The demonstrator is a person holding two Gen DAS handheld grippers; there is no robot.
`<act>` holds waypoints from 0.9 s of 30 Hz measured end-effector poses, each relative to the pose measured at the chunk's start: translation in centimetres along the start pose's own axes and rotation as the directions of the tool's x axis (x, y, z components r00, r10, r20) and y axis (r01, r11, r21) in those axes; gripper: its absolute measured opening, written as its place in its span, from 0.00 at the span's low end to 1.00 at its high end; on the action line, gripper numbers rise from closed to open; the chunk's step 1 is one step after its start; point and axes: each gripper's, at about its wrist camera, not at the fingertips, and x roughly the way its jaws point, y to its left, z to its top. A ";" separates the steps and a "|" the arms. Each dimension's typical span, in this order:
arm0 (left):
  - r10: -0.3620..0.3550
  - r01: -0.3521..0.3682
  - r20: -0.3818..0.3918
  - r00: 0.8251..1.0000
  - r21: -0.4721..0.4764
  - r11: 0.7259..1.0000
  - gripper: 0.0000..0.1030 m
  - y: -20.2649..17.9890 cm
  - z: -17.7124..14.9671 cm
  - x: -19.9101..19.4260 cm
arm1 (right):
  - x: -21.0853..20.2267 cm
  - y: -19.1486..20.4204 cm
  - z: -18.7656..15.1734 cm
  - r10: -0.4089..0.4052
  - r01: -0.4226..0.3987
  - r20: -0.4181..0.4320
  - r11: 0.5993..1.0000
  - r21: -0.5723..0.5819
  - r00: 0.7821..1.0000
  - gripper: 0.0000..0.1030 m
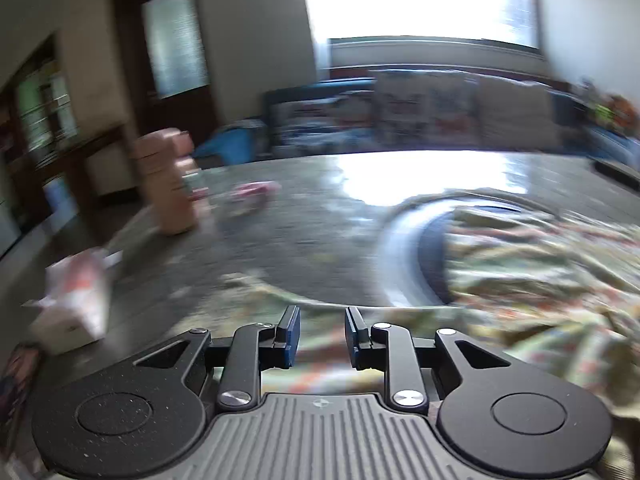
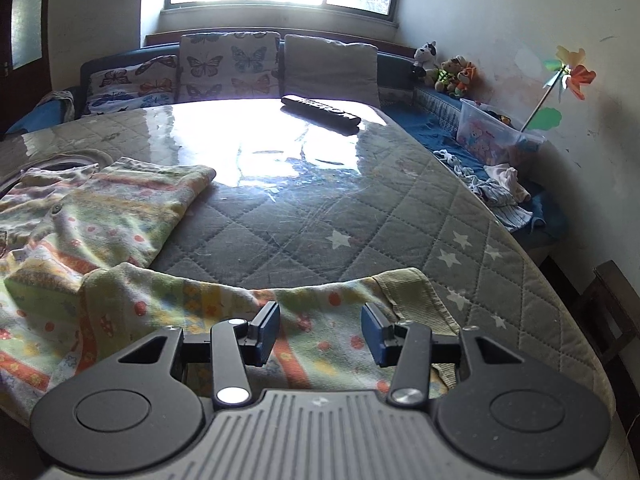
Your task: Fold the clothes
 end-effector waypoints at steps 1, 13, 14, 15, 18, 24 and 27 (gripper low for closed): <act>-0.030 0.030 -0.001 1.000 0.024 0.999 0.26 -1.1 0.0 0.0 | -0.1 0.2 0.0 0.003 -0.003 0.001 1.000 -0.008 1.000 0.44; -0.277 0.282 -0.056 0.959 0.222 0.933 0.26 -10.6 -0.9 0.3 | -1.1 2.4 0.2 0.039 -0.038 0.010 0.995 -0.087 0.999 0.46; -0.286 0.292 -0.059 0.956 0.233 0.928 0.26 -10.9 -1.1 0.3 | -1.2 2.5 0.2 0.043 -0.041 0.011 0.995 -0.090 0.999 0.46; -0.295 0.302 -0.063 0.953 0.243 0.922 0.26 -11.2 -1.2 0.3 | -1.2 2.6 0.3 0.046 -0.044 0.014 0.995 -0.093 0.999 0.46; -0.308 0.316 -0.072 0.948 0.271 0.909 0.26 -11.8 -1.9 0.1 | -1.5 3.2 0.4 0.057 -0.054 0.026 0.993 -0.107 0.998 0.55; -0.329 0.339 -0.086 0.941 0.315 0.887 0.26 -12.5 -3.0 -0.3 | -2.3 4.8 0.8 0.100 -0.093 0.044 0.984 -0.150 0.994 0.55; -0.335 0.344 -0.087 0.938 0.331 0.879 0.26 -12.5 -3.4 -0.5 | -2.6 5.7 0.8 0.122 -0.113 0.048 0.979 -0.167 0.991 0.55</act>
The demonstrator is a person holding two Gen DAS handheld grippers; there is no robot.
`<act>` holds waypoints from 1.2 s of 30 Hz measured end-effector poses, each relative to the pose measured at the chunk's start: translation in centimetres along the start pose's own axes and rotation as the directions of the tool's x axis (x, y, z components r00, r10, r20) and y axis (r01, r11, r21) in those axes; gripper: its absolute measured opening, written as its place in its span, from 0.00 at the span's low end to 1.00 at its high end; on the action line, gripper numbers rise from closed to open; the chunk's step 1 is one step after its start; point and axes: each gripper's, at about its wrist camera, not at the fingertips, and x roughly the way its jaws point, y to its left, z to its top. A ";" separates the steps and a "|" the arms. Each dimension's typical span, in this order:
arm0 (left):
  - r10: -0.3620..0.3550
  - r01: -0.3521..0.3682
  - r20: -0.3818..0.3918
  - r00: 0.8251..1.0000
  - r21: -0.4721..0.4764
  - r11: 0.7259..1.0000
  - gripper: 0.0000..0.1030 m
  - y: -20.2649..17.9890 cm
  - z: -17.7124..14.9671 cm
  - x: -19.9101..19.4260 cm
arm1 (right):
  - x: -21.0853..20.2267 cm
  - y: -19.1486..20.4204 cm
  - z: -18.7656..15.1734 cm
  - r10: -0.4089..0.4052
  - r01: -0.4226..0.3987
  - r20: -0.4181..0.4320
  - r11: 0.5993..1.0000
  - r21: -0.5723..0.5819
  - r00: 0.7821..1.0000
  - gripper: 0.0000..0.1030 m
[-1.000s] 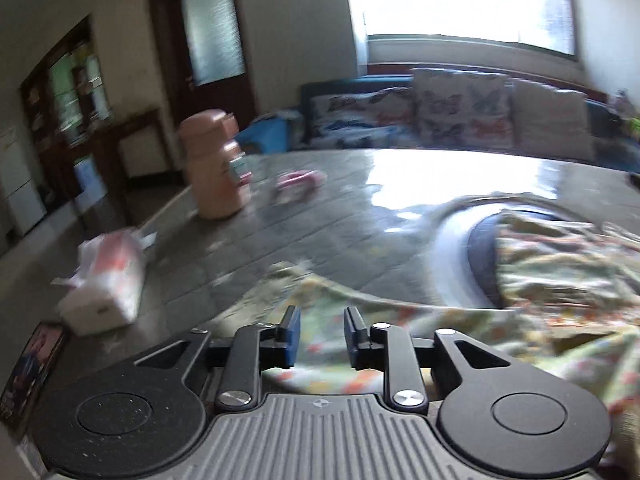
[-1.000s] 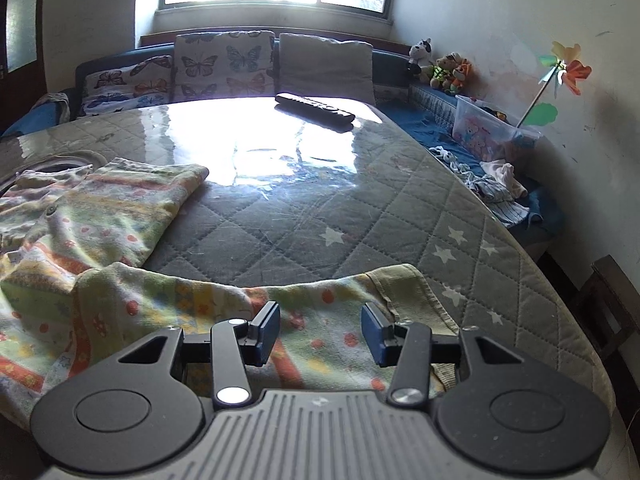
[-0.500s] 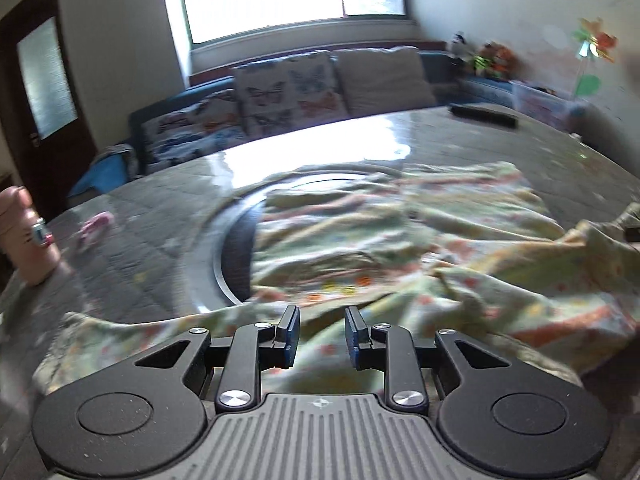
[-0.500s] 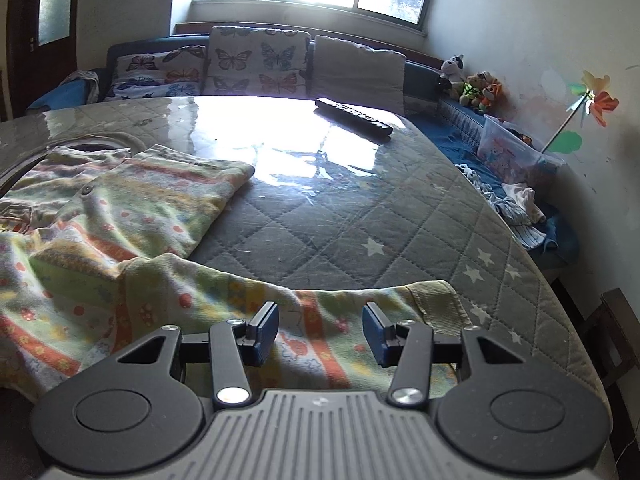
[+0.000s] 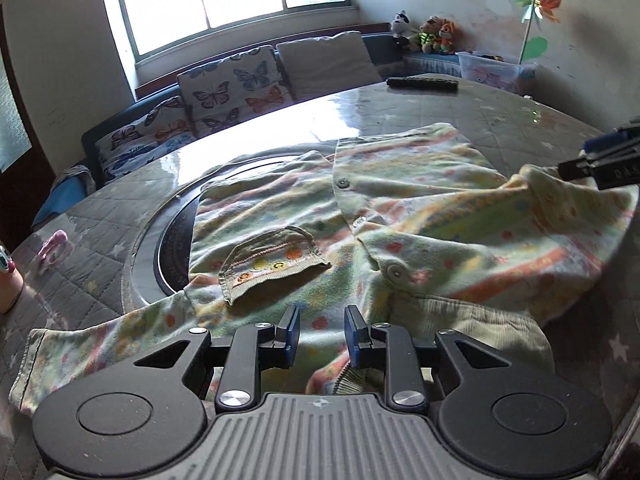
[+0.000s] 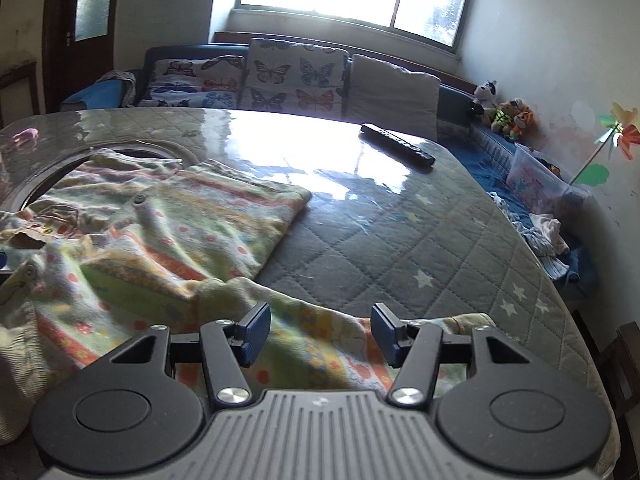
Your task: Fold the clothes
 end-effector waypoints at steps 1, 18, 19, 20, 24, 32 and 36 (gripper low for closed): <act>-0.002 0.002 0.001 1.000 0.005 1.000 0.26 -0.1 -0.1 -0.1 | -0.1 0.3 0.1 0.007 -0.007 0.003 1.000 -0.005 1.000 0.55; -0.036 0.036 0.034 0.999 0.004 0.999 0.28 0.9 1.1 -0.4 | -0.3 6.6 -0.8 0.196 -0.198 -0.030 0.972 -0.130 0.980 0.56; -0.043 0.042 0.023 0.999 0.014 0.999 0.28 0.7 1.0 -0.1 | -0.2 7.0 -1.0 0.204 -0.208 -0.037 0.968 -0.141 0.978 0.56; -0.048 0.048 0.013 0.999 0.027 0.998 0.28 0.4 0.9 0.2 | -0.1 7.4 -1.3 0.211 -0.216 -0.050 0.965 -0.151 0.976 0.56; -0.055 0.055 -0.002 0.999 0.076 0.996 0.28 -0.4 0.0 0.5 | -0.3 8.2 -2.2 0.227 -0.236 -0.064 0.951 -0.202 0.972 0.56; -0.017 0.017 0.042 0.999 0.018 1.000 0.37 3.2 2.5 0.5 | -0.1 6.0 0.6 0.270 -0.272 -0.037 0.950 -0.151 0.962 0.56; 0.062 -0.060 0.042 0.997 -0.063 0.996 0.38 6.6 5.1 2.6 | 2.1 3.9 3.3 0.224 -0.224 -0.011 0.969 -0.100 0.974 0.55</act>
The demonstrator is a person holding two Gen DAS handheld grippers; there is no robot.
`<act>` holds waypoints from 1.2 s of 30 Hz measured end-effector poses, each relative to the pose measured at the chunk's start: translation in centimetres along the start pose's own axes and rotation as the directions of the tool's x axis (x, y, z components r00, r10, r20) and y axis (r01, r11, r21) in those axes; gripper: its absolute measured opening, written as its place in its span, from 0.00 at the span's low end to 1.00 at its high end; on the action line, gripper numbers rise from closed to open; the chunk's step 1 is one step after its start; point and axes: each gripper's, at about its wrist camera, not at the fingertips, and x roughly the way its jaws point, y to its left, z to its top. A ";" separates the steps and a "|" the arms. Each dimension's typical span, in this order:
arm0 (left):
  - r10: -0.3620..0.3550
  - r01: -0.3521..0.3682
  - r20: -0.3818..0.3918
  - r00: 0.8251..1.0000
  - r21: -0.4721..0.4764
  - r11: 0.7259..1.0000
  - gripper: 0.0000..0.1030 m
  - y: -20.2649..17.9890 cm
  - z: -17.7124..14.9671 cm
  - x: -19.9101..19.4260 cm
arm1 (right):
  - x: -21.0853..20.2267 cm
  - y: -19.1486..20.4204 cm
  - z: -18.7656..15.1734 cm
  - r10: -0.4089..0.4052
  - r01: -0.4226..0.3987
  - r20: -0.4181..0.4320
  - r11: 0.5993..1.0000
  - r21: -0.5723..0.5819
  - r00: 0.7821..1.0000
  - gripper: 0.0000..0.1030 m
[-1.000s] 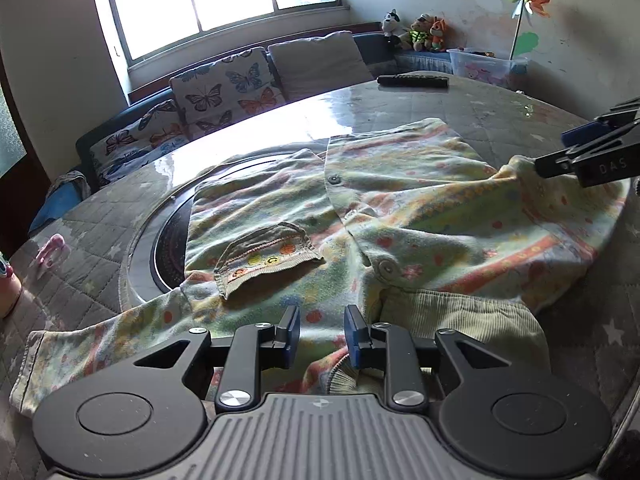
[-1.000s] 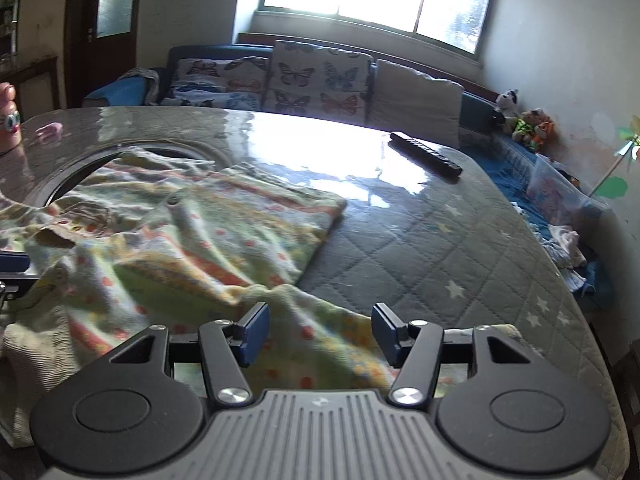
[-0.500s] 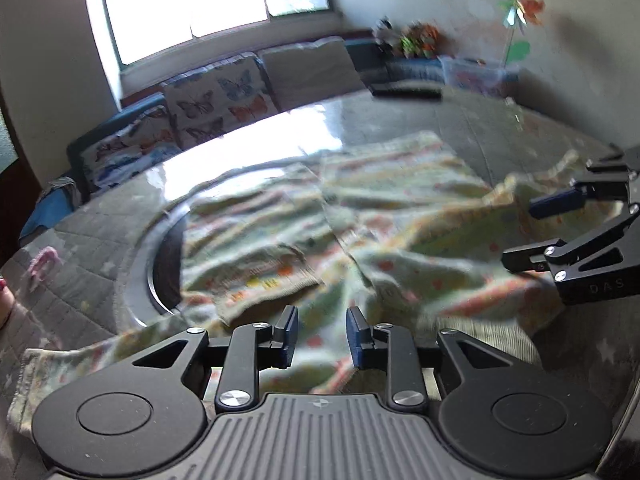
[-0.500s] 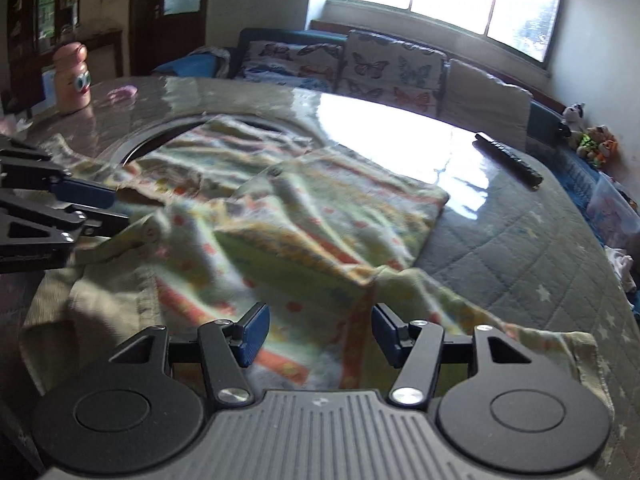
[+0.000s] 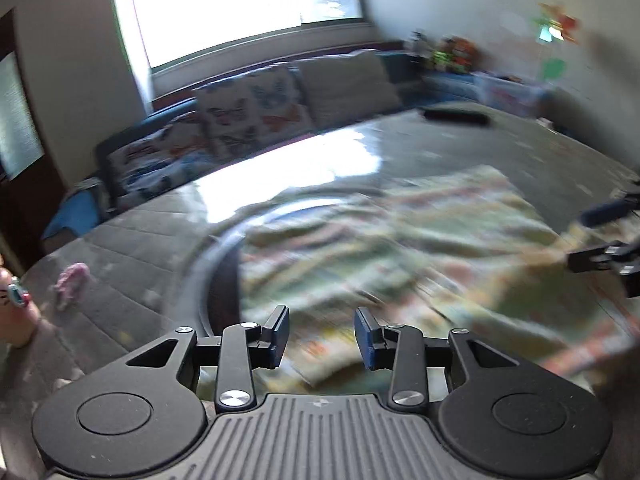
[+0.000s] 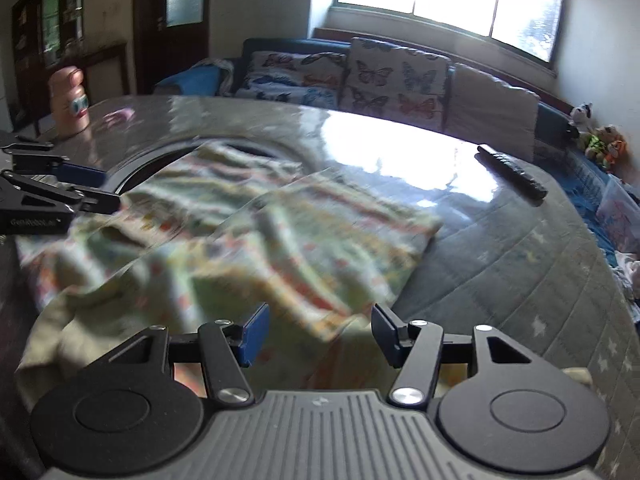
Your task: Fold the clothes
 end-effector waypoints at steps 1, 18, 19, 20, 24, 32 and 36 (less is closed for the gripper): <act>0.018 -0.018 -0.005 1.000 -0.019 1.000 0.38 0.8 0.7 0.9 | 0.6 -0.7 0.6 -0.013 0.013 0.002 1.000 0.016 1.000 0.54; 0.038 -0.049 -0.152 0.988 -0.070 0.996 0.51 6.5 4.9 14.1 | 11.4 -8.5 5.2 -0.026 0.044 -0.088 0.976 0.211 0.996 0.52; 0.029 -0.041 -0.155 0.987 -0.073 0.996 0.51 6.6 4.8 14.4 | 11.6 -8.5 5.2 -0.025 0.043 -0.089 0.977 0.211 0.996 0.52; 0.019 -0.031 -0.155 0.988 -0.078 0.996 0.50 6.7 4.8 14.6 | 11.9 -8.5 5.3 -0.026 0.045 -0.093 0.976 0.212 0.995 0.52; -0.028 0.015 -0.145 0.989 -0.087 0.996 0.34 6.7 4.9 14.8 | 12.5 -8.4 5.3 -0.022 0.042 -0.094 0.974 0.223 0.995 0.46; -0.029 0.027 -0.036 0.999 -0.070 0.997 0.01 6.5 6.1 13.1 | 11.8 -7.4 8.5 -0.002 0.003 -0.013 0.989 0.150 1.000 0.06; 0.000 0.009 0.108 0.994 -0.086 0.996 0.01 7.3 7.5 10.9 | 11.0 -7.0 11.7 -0.004 -0.008 0.108 0.994 0.107 0.994 0.07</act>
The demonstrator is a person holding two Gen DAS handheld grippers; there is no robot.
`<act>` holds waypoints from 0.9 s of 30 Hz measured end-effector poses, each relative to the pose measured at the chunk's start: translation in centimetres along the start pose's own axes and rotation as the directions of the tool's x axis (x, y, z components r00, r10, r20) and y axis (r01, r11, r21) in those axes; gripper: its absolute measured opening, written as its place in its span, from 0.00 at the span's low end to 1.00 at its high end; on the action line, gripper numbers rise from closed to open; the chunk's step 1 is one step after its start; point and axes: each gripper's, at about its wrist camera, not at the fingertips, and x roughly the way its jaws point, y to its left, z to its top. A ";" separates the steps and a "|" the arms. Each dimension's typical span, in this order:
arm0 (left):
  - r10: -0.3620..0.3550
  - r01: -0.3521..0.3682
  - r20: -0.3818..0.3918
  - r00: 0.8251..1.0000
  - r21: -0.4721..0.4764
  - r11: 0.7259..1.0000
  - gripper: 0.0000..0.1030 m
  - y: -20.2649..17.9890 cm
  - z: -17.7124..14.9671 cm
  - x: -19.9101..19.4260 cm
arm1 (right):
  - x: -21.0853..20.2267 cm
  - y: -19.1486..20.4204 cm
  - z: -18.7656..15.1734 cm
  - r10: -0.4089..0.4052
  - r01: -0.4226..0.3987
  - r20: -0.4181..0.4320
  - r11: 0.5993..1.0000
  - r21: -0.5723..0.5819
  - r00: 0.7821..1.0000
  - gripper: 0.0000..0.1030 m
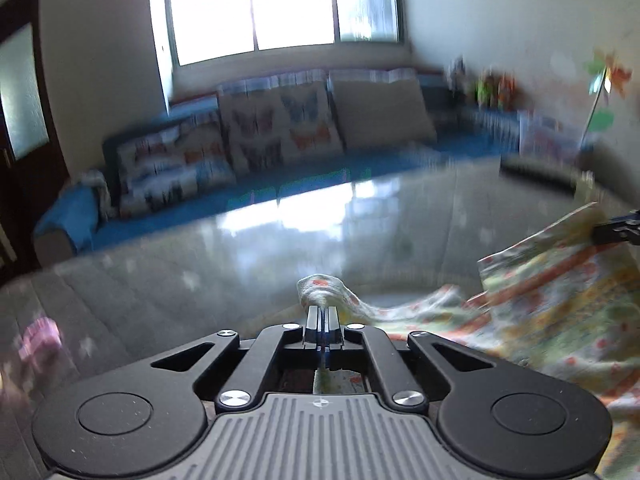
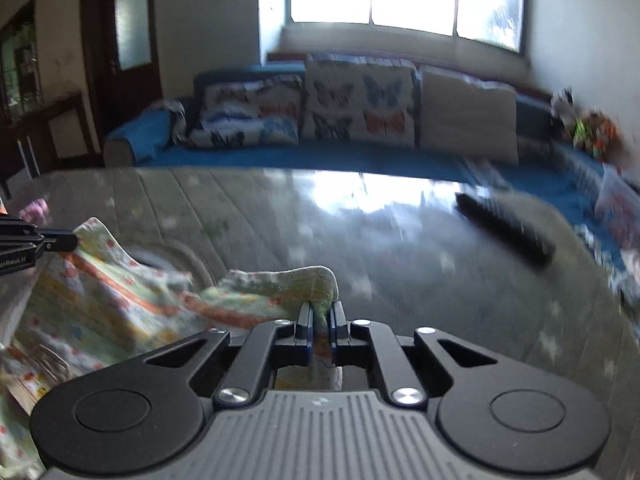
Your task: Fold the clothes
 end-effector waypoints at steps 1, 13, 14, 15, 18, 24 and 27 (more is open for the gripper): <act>0.015 -0.015 0.010 1.000 0.005 1.000 0.01 0.0 0.3 0.1 | 0.6 0.1 0.5 -0.008 0.008 -0.002 1.000 -0.002 1.000 0.07; 0.003 0.000 -0.098 0.995 0.029 1.000 0.05 -1.1 -0.9 1.5 | 1.9 2.4 -1.2 0.058 -0.065 -0.136 0.997 -0.048 0.989 0.22; -0.023 0.028 -0.104 0.994 0.041 0.999 0.05 -1.7 -1.3 1.1 | 1.6 3.0 -1.9 0.088 -0.097 -0.157 0.994 -0.050 0.984 0.24; -0.047 0.054 -0.112 0.993 0.056 0.997 0.05 -2.4 -1.8 0.6 | 1.4 3.5 -2.3 0.109 -0.119 -0.169 0.991 -0.056 0.980 0.25; -0.110 0.124 -0.132 0.985 0.103 0.987 0.05 -4.4 -3.4 -0.8 | 0.1 5.6 -4.0 0.166 -0.188 -0.199 0.977 -0.100 0.966 0.28; -0.214 0.243 -0.161 0.964 0.195 0.950 0.05 -8.0 -6.9 -4.1 | -3.1 9.8 -7.3 0.269 -0.315 -0.237 0.931 -0.184 0.933 0.34; -0.236 0.268 -0.154 0.960 0.241 0.933 0.06 -9.3 -8.3 -5.7 | -4.8 11.3 -9.1 0.267 -0.324 -0.251 0.920 -0.222 0.930 0.34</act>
